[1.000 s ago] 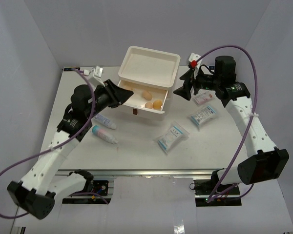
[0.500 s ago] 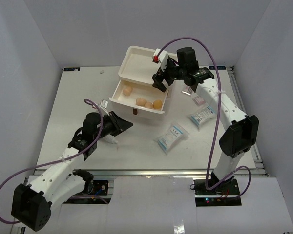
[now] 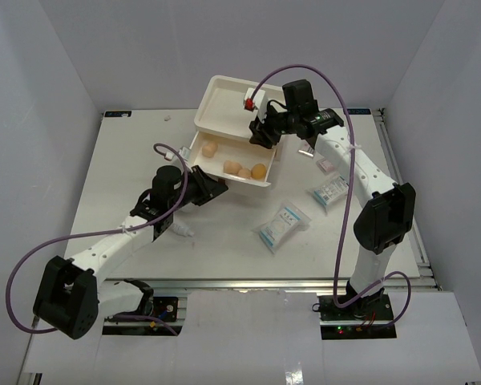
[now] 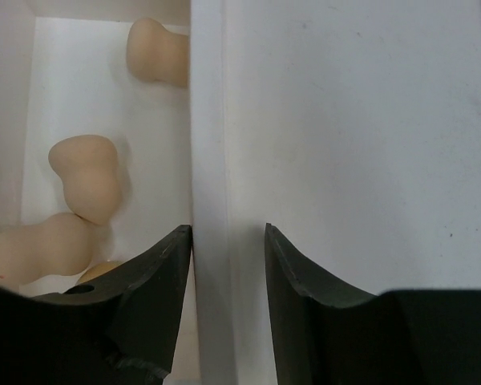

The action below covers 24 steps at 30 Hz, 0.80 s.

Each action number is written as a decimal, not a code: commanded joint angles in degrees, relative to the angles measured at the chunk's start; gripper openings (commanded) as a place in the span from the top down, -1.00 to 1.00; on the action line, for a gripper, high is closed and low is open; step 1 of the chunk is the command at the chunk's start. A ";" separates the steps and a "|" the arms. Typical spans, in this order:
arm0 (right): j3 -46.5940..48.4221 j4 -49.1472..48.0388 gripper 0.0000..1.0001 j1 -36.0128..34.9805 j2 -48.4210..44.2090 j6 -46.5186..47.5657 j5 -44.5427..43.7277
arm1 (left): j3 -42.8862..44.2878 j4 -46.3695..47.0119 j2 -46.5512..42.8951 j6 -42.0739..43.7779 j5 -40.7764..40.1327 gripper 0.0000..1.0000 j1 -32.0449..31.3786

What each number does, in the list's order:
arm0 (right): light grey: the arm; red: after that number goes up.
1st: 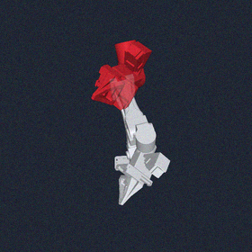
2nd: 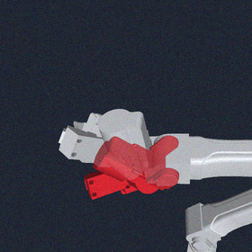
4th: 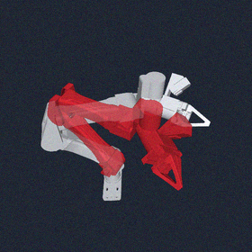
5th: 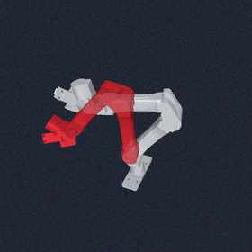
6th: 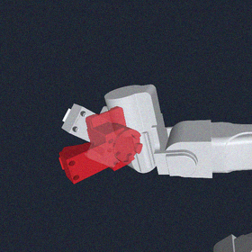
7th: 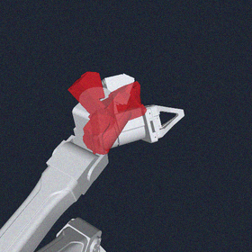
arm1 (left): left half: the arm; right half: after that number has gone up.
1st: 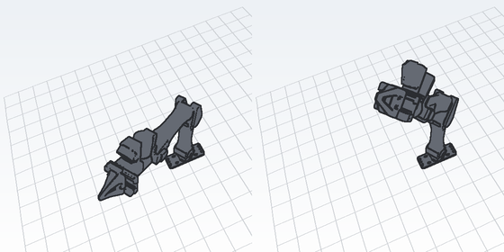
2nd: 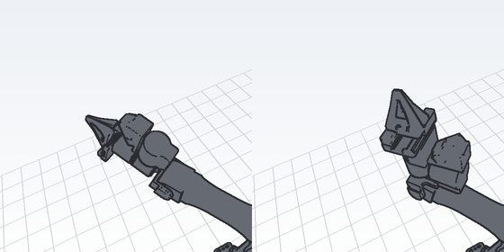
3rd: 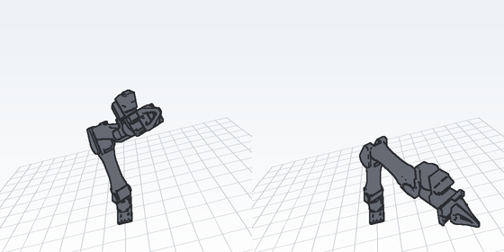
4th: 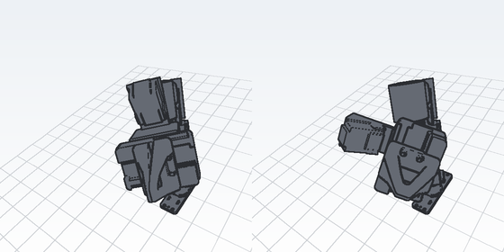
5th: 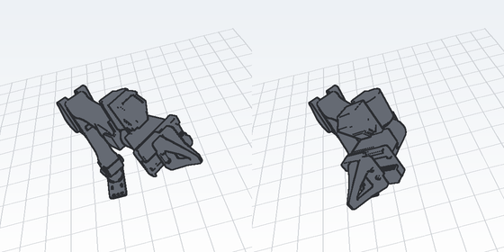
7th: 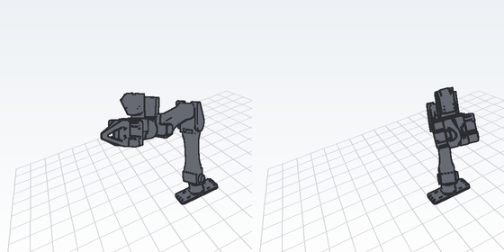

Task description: Organize the makeup

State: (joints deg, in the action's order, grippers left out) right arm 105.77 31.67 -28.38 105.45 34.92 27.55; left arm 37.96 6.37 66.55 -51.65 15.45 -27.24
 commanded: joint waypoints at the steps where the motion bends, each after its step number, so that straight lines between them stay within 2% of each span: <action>1: 0.03 2.27 0.12 -0.35 -0.52 0.76 3.00 | 6.40 3.31 3.31 2.62 -2.27 0.46 -0.27; 6: -0.68 3.04 0.26 -0.50 -1.90 0.67 5.01 | 13.26 3.45 9.70 5.33 -3.27 0.46 -0.27; 11: -1.12 3.68 0.30 -0.84 -2.72 0.58 6.07 | 19.96 3.42 16.14 7.34 -4.08 0.46 -0.27; 24: -1.51 3.42 0.23 -1.78 -4.46 -0.38 5.70 | 33.26 1.39 29.52 9.15 -7.69 0.44 -0.18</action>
State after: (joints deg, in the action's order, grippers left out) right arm 105.08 32.65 -28.95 104.60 36.23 30.37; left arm 67.03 6.99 94.20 -43.98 10.64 -27.31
